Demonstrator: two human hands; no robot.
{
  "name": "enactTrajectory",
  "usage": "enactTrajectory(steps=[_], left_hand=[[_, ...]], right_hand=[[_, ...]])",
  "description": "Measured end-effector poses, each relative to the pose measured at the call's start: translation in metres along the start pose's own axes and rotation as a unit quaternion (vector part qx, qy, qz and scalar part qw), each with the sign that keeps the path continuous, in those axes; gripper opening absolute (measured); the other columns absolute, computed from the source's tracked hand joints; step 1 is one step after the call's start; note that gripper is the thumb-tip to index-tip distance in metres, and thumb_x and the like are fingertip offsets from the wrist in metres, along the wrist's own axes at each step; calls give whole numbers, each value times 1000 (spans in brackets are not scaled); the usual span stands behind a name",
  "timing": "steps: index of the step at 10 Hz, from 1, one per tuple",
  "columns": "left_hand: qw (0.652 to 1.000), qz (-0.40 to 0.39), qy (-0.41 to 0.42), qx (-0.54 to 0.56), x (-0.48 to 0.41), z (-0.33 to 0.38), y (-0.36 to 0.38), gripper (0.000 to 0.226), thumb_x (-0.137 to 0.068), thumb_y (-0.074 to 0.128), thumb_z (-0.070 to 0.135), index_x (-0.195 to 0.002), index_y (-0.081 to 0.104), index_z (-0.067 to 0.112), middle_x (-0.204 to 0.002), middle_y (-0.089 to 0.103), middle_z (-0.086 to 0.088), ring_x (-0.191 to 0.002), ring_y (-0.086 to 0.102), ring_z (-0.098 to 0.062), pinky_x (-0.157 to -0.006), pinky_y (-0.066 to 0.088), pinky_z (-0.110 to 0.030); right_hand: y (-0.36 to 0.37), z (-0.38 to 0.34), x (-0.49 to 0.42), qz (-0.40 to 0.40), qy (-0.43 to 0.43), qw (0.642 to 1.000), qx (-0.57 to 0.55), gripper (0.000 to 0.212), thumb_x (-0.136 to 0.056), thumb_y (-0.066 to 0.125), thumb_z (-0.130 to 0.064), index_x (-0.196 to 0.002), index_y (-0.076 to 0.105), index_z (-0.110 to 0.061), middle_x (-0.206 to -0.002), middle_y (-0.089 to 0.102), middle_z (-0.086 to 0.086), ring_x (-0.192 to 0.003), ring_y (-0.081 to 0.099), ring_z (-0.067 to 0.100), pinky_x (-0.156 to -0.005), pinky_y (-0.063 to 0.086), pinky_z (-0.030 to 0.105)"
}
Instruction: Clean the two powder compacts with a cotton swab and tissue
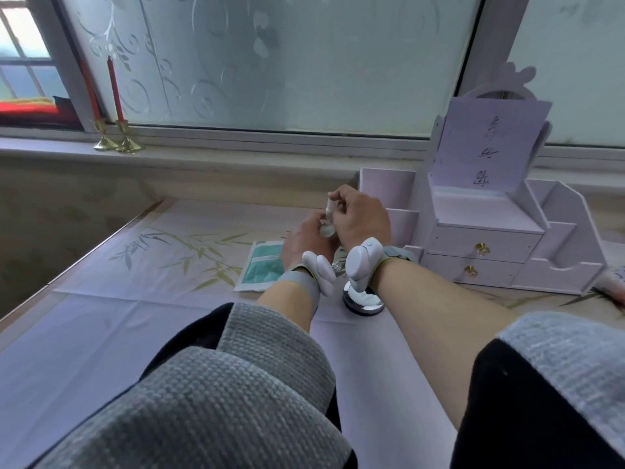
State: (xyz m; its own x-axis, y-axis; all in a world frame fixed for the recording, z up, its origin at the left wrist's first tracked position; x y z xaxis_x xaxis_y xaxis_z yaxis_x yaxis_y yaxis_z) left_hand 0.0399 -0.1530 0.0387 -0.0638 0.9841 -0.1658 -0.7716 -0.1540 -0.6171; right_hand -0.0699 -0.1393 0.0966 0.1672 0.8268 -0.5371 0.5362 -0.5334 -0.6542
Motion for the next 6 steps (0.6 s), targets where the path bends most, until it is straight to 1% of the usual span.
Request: enactTrajectory(steps=[1,2,3,4,5,6], left_hand=[[1000,-2,6,4,1,0,1,34,-83,58,24,-114,59,38,-101,73,3,-94,66,-26,-81,53,-36],[1000,4,7,12,4,0,2,36,-85,55,22,-117,59,38,-105,73,1,-98,66,-26,-83,54,-38],[1000,13,3,-1,6,3,1,40,-88,54,19,-125,58,34,-112,71,-3,-102,63,-29,-77,46,-34],[1000,4,-16,-4,8,1,3,40,-90,54,22,-127,56,36,-116,69,-1,-105,61,-29,-80,46,-34],[998,-21,-32,52,10,1,9,54,-85,53,48,-135,48,29,-129,64,-5,-113,61,-30,-94,48,-42],[998,-24,-47,29,8,5,6,83,-89,59,44,-157,19,18,-155,41,-11,-135,48,-34,-108,41,-46]], right_hand=[[0,-1,1,-3,-1,1000,1,21,-96,50,-28,-109,67,-27,-92,73,3,-85,64,30,-68,47,30],[1,-3,1,-25,0,1000,6,20,-96,50,-29,-110,64,-27,-94,73,1,-88,65,28,-71,49,31],[1,-5,-1,-59,-2,998,5,21,-94,50,-24,-113,59,-26,-99,71,-2,-92,63,26,-75,52,34],[0,-5,4,-98,-10,995,-10,26,-92,52,-23,-118,56,-25,-103,69,-1,-94,63,25,-79,53,36],[-7,1,13,-120,-6,993,-14,43,-88,53,-21,-131,49,-28,-115,65,-2,-102,62,22,-85,52,38],[-24,9,21,-123,6,992,12,45,-89,50,-19,-133,47,-26,-124,62,0,-107,61,25,-89,50,39]])
Point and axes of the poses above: each hand's wrist, its own x-axis away from the middle knuckle, its own y-axis out of the palm, z = x × y, the point moved 6 cm from there along -x, towards the middle knuckle
